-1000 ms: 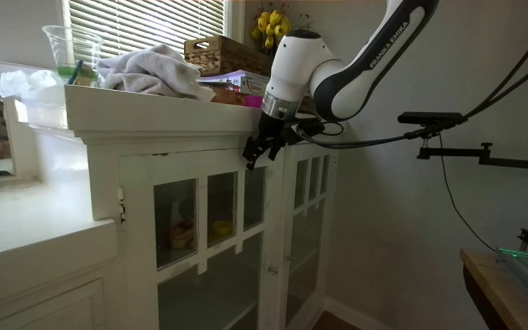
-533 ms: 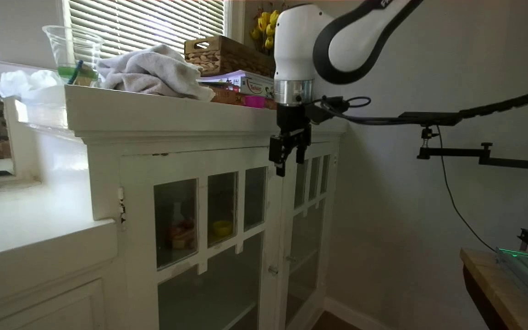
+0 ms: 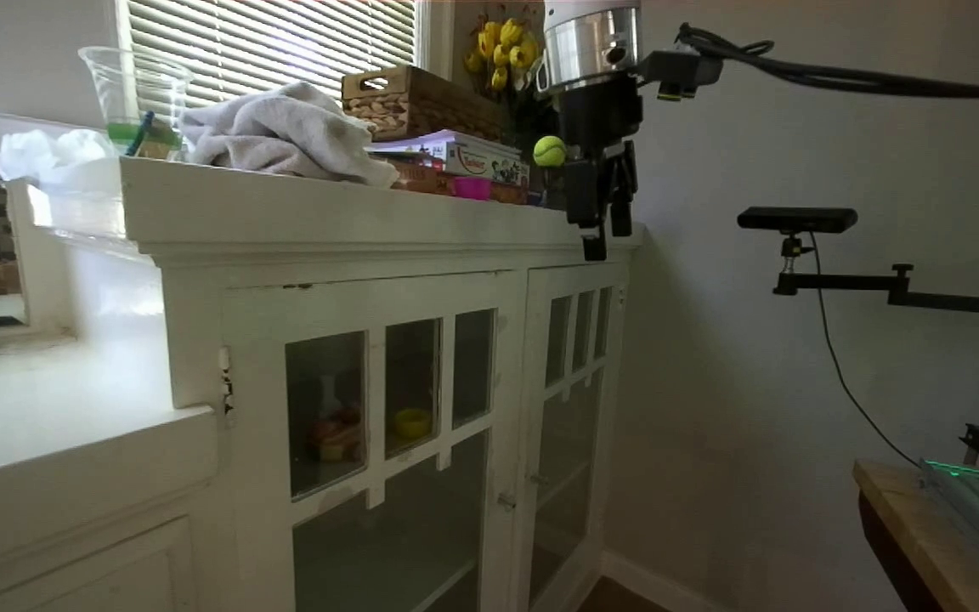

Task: Close the left cabinet door

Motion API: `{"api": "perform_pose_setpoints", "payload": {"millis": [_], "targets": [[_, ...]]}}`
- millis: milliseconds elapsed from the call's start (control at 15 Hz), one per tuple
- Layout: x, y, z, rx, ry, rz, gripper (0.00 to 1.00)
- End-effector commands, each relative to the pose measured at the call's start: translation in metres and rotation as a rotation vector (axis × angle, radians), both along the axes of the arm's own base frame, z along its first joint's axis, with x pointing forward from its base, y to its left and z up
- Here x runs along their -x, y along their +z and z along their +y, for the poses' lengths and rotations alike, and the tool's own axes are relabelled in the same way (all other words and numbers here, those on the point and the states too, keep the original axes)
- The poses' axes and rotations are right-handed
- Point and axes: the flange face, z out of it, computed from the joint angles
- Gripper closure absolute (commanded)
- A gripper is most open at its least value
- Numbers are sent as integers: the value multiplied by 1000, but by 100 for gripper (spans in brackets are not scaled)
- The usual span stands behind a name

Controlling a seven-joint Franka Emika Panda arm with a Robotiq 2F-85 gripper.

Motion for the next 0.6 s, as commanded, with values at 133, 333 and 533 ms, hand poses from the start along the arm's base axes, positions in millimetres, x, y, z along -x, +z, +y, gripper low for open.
{"api": "perform_pose_setpoints", "payload": {"millis": [133, 333, 533], "targets": [[6, 1, 0, 0, -1, 6, 0], [6, 0, -1, 0, -1, 8, 0], [6, 0, -1, 0, -1, 8, 0]]}}
